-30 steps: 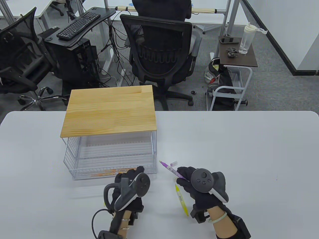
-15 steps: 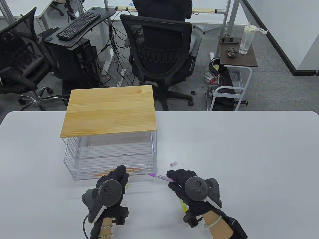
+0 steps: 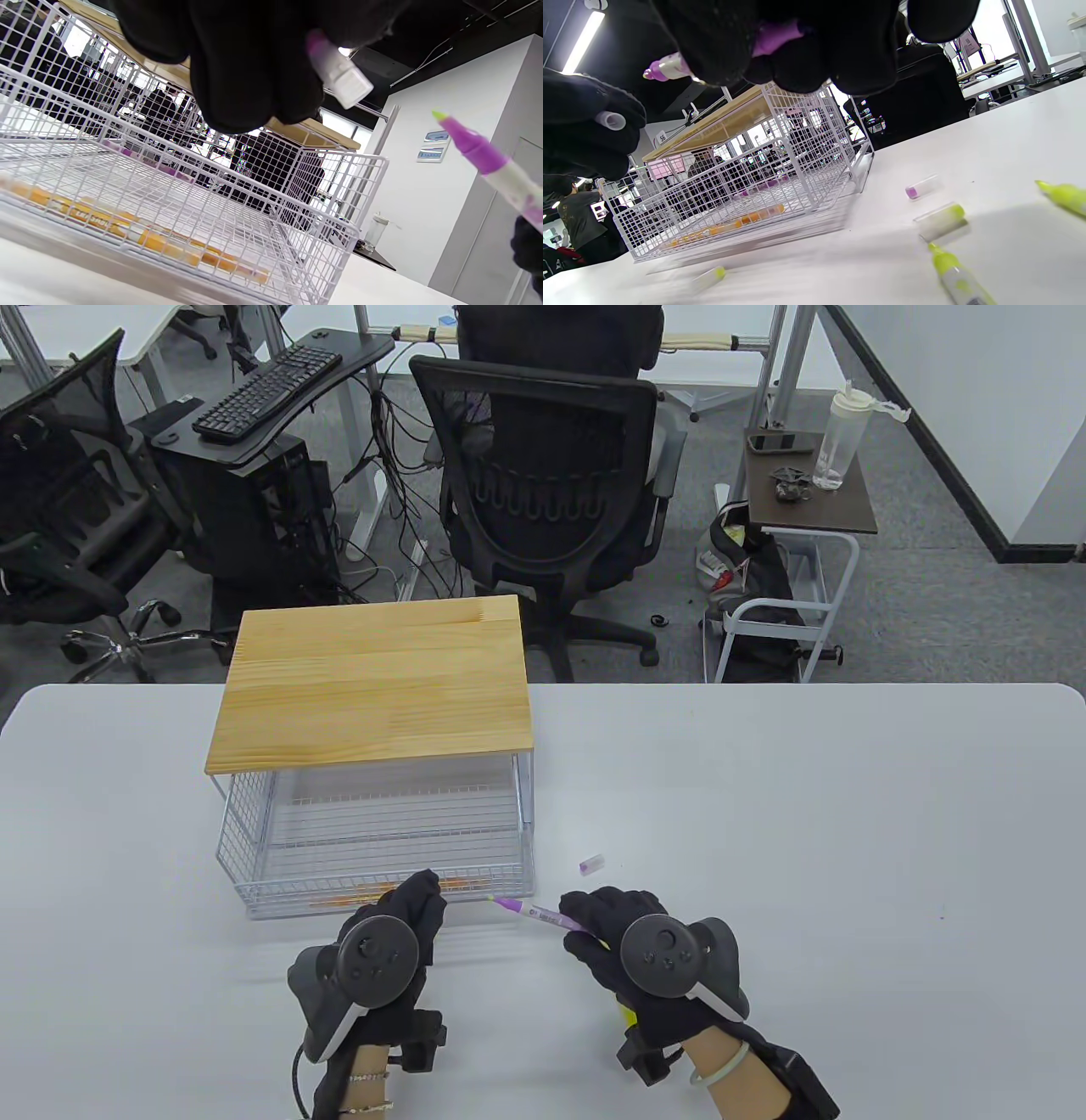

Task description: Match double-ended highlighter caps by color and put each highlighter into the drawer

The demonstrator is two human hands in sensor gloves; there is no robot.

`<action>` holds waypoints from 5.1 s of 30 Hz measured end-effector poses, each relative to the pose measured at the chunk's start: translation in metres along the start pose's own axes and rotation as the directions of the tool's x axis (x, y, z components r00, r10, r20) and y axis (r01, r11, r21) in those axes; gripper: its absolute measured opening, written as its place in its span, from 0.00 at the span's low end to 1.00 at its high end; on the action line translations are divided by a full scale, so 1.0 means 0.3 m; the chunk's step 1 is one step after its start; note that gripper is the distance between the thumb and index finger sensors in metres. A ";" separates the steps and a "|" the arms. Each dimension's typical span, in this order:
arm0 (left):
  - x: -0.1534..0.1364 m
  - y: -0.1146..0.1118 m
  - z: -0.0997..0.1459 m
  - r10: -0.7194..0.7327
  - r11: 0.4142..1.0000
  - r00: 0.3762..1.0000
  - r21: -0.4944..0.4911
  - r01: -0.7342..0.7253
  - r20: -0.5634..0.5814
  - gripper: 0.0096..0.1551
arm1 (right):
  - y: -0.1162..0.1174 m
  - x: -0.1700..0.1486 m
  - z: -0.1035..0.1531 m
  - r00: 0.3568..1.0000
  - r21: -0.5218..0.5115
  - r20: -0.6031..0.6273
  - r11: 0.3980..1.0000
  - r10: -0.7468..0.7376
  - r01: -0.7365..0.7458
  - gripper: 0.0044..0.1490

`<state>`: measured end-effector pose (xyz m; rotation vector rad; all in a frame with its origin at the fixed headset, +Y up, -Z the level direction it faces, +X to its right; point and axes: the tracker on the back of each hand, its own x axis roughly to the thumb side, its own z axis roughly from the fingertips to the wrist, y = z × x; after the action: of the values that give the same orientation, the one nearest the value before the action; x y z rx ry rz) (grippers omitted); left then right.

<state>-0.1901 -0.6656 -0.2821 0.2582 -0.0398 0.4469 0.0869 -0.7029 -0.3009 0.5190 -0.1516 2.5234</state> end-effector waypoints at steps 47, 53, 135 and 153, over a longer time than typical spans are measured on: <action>0.093 -0.032 0.021 0.096 0.995 0.977 -0.049 -0.088 0.193 0.24 | 0.020 0.042 0.024 0.995 -0.079 0.068 0.994 -0.077 0.082 0.27; 0.106 -0.034 0.031 0.088 0.996 0.975 -0.017 -0.087 0.202 0.24 | 0.021 0.037 0.015 0.996 -0.033 0.061 0.998 -0.059 0.061 0.28; 0.495 -0.408 -0.248 -0.359 0.851 0.906 -0.321 0.417 0.224 0.37 | -0.483 -0.264 0.179 0.913 -0.542 0.001 0.767 -0.409 0.344 0.22; 0.510 -0.736 -0.466 -0.685 0.504 0.670 -0.478 0.719 0.287 0.40 | -0.577 -0.345 0.259 0.832 -0.640 0.105 0.604 -0.544 0.476 0.22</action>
<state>0.0407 -0.7573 -0.4553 -0.3138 -0.1181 -0.4242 0.2865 -0.6256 -0.2704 0.1100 -0.7061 1.7535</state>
